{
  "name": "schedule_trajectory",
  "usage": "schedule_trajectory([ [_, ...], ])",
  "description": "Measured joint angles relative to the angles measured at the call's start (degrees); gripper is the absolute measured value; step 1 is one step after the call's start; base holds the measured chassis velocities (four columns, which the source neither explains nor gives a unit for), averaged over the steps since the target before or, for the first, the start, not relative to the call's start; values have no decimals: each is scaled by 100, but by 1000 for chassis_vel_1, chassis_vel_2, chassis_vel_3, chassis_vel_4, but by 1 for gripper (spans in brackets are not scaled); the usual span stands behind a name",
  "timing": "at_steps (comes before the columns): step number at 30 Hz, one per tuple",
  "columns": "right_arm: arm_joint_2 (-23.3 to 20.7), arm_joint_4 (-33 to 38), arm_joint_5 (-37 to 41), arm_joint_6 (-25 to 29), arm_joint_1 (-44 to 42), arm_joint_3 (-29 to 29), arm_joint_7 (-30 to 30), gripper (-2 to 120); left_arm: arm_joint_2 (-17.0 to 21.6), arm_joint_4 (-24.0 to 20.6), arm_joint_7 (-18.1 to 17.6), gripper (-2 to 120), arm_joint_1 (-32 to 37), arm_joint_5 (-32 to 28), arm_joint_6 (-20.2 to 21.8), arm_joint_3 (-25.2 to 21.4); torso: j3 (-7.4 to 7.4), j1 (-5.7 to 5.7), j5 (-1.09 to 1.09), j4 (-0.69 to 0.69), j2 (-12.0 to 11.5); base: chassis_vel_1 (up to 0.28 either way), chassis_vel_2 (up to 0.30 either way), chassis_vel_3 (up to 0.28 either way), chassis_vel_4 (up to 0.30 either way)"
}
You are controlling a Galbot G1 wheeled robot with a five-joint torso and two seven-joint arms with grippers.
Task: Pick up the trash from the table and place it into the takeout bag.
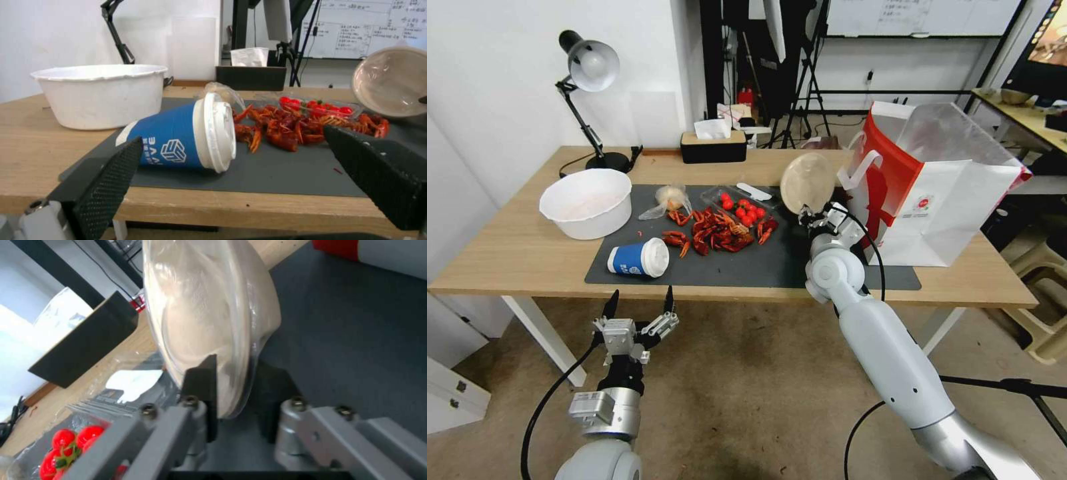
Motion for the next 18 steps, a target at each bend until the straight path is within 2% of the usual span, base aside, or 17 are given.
schedule_trajectory([
  [2,-35,56,-17,4,-38,11,-3,4,-1,0,3,100,-2,0,-8,4,0,0,0,0,0,0,0,0,0],
  [5,-81,103,-43,16,-63,15,-29,0,-1,4,5,100,-6,0,-17,8,0,0,0,-1,0,0,0,0,0],
  [18,-289,554,-277,119,-192,4,-215,0,-3,6,18,100,-24,11,-17,31,0,0,0,0,0,0,0,0,0],
])
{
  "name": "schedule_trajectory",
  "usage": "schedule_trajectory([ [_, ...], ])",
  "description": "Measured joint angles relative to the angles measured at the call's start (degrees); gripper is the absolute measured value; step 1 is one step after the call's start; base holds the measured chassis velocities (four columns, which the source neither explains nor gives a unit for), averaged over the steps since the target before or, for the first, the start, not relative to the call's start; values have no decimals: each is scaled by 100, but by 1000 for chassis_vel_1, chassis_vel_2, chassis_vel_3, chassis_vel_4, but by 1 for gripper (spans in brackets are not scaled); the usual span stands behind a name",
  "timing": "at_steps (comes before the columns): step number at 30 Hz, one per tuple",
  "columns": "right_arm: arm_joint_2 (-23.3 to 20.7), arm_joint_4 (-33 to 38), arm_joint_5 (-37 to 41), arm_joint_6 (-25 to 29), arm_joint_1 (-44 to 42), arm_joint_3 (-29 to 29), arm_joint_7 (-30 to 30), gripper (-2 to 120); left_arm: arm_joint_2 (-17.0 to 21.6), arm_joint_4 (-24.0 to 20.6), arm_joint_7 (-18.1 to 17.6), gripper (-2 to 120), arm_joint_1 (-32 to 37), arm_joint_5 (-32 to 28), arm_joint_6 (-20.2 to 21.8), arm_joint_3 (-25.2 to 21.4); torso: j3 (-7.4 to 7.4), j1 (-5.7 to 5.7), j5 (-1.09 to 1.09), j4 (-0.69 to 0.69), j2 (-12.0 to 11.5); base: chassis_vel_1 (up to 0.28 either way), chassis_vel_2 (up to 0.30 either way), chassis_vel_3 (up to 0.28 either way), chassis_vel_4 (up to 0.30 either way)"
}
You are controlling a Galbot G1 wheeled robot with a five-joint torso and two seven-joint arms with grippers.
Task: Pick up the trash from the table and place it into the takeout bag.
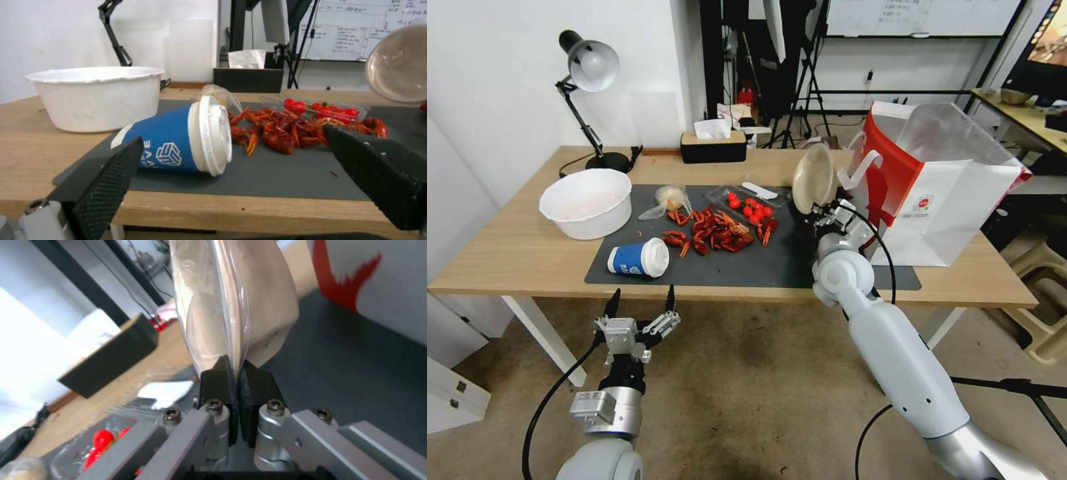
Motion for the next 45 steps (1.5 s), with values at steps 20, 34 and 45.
schedule_trajectory([
  [20,-635,489,-1356,1140,-60,36,-2512,0,-27,-9,13,100,10,58,1,33,0,0,0,0,0,0,0,0,0],
  [34,-1538,1482,-2804,-377,171,1276,-1691,0,-72,40,29,100,-37,121,12,101,0,-1,0,1,-1,0,0,0,0],
  [45,-2200,2070,-3280,-1680,-654,2305,-1252,0,-73,100,41,100,-76,161,8,173,0,-1,1,-1,-1,0,0,0,0],
])
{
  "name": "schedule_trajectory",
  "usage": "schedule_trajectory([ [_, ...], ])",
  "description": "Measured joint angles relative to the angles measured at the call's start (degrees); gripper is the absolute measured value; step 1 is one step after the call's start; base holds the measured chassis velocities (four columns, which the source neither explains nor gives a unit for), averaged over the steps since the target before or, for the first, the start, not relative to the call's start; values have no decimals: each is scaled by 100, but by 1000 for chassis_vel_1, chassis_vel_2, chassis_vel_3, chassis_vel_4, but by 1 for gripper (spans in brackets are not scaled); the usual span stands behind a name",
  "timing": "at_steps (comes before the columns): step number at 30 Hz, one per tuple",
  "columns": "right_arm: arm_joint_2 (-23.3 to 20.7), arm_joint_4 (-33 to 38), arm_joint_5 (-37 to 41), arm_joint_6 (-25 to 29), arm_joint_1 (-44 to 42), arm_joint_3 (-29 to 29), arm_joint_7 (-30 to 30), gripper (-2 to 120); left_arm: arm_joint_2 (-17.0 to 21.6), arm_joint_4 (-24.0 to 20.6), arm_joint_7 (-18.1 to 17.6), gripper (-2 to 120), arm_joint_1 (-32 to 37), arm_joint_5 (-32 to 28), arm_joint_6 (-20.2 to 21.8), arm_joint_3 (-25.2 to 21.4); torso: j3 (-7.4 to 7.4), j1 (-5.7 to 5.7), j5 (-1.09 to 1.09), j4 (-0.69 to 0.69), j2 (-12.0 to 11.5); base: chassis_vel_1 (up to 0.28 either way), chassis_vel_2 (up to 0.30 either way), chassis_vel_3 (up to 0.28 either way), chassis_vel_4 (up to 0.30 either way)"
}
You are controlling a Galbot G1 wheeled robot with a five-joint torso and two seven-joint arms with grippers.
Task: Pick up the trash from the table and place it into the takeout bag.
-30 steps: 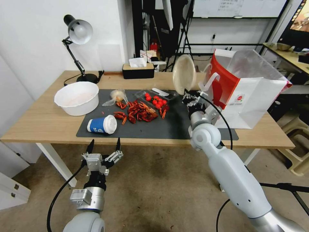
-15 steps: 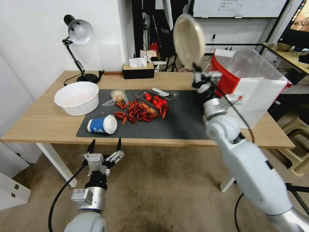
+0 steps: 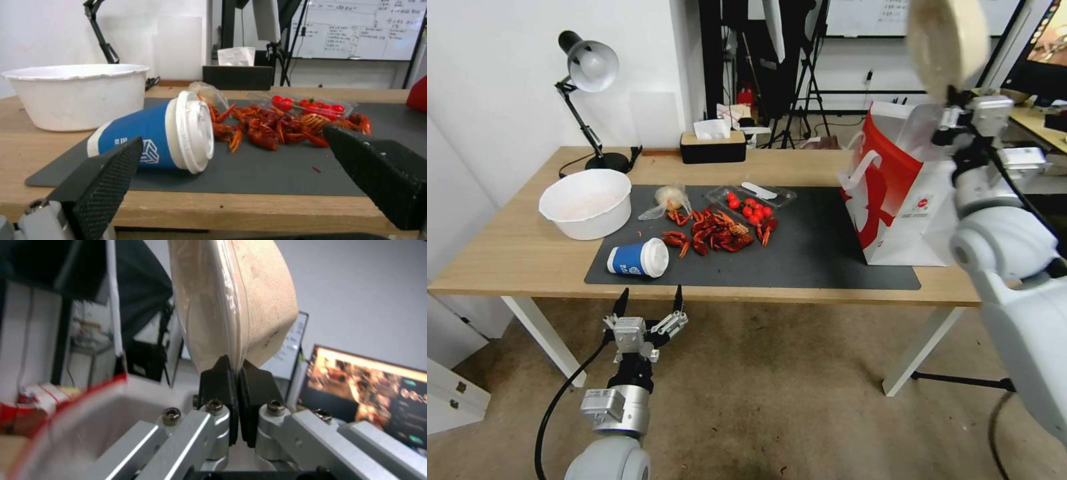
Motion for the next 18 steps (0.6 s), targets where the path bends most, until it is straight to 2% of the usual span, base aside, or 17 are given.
schedule_trajectory([
  [9,66,37,147,-351,-325,75,234,0,0,-10,11,100,22,9,-15,9,0,0,-1,2,0,0,0,0,0],
  [11,89,57,171,-366,-355,77,257,8,0,-19,15,100,35,12,-21,9,0,0,-1,2,0,0,0,0,0],
  [12,89,57,171,-366,-355,77,257,8,0,-19,15,100,35,12,-21,9,0,0,-1,2,0,0,0,0,0],
  [15,88,121,253,-385,-401,126,273,25,0,-31,19,100,50,22,-33,12,0,0,-1,2,0,0,0,0,0],
  [16,88,121,253,-385,-401,126,273,25,0,-31,19,100,50,22,-33,12,0,0,-1,2,0,0,0,0,0],
  [18,68,152,304,-386,-416,164,278,33,0,-41,21,100,59,26,-37,15,0,0,-1,2,0,0,0,0,0],
])
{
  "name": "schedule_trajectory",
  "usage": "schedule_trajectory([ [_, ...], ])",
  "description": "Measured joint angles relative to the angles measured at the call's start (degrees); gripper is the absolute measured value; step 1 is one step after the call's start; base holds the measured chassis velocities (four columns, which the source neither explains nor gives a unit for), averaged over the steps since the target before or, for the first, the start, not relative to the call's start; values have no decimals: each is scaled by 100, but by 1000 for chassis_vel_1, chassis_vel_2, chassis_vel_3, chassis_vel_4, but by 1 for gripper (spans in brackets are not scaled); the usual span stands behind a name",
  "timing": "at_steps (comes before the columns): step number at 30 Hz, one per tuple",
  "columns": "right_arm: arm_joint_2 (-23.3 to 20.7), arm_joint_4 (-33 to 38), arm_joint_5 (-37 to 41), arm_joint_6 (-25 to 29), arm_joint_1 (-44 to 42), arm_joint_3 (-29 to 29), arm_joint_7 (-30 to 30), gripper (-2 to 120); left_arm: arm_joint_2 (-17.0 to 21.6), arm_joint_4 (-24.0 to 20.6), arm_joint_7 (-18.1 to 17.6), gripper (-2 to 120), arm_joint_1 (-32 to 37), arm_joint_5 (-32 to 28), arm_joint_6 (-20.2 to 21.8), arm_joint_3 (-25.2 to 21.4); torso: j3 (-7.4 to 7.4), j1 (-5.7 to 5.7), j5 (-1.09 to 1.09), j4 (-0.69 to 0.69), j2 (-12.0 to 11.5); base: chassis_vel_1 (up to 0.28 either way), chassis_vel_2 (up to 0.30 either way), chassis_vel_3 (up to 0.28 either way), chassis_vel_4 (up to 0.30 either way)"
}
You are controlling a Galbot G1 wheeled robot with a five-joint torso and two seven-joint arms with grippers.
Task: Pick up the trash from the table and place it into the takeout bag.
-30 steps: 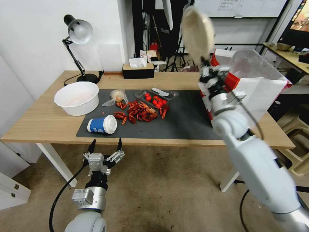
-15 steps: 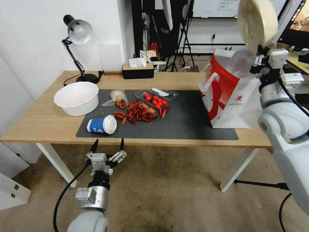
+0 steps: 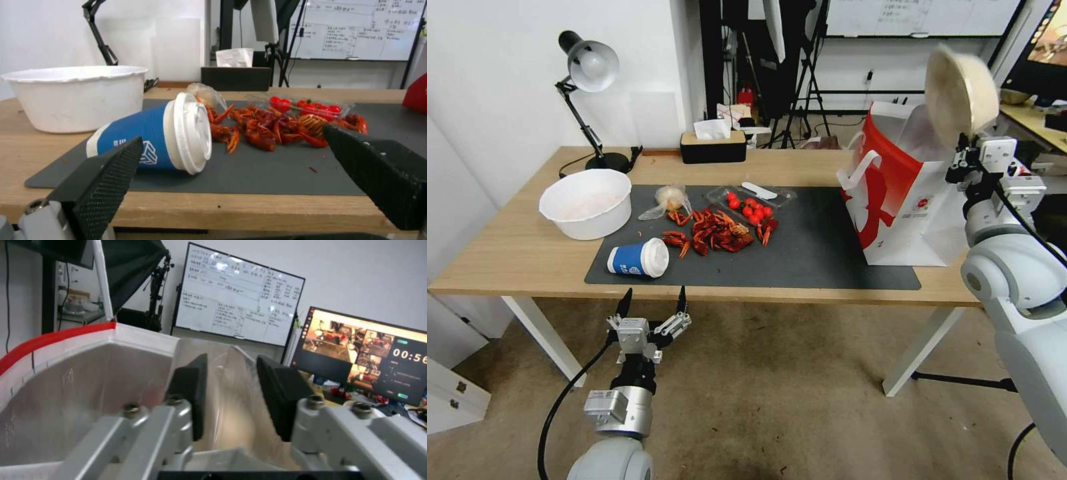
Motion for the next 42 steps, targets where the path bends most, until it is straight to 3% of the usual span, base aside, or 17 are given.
schedule_trajectory([
  [7,-78,159,513,328,-10,93,-25,58,0,-39,3,100,19,4,-8,6,0,0,0,-1,0,0,0,0,0],
  [12,-107,415,1425,1120,-27,94,-265,75,0,-64,5,100,42,4,-17,5,0,1,-1,0,0,0,0,0,0],
  [14,-93,585,1821,1701,-154,78,-730,86,0,-79,5,100,61,4,-30,0,0,1,0,0,1,0,0,0,0],
  [19,6,880,2094,2197,-373,-123,-1128,98,0,-91,5,100,74,4,-45,-11,0,1,-1,0,1,0,0,0,0],
  [27,304,1188,1274,2737,-1006,-585,-1559,100,8,-98,-2,100,78,-10,-59,-43,0,1,0,0,1,0,0,0,0],
  [29,304,1188,1274,2737,-1006,-585,-1559,100,8,-98,-2,100,78,-10,-59,-43,0,1,0,0,1,0,0,0,0],
  [32,507,1285,551,3085,-1626,-746,-1598,100,27,-36,-12,100,49,-30,-66,-61,0,1,1,-1,1,0,0,0,0],
  [42,869,1282,-513,3632,-2802,-755,-1487,100,81,64,-19,100,-12,-74,-67,-86,0,1,0,-1,1,0,0,0,0],
])
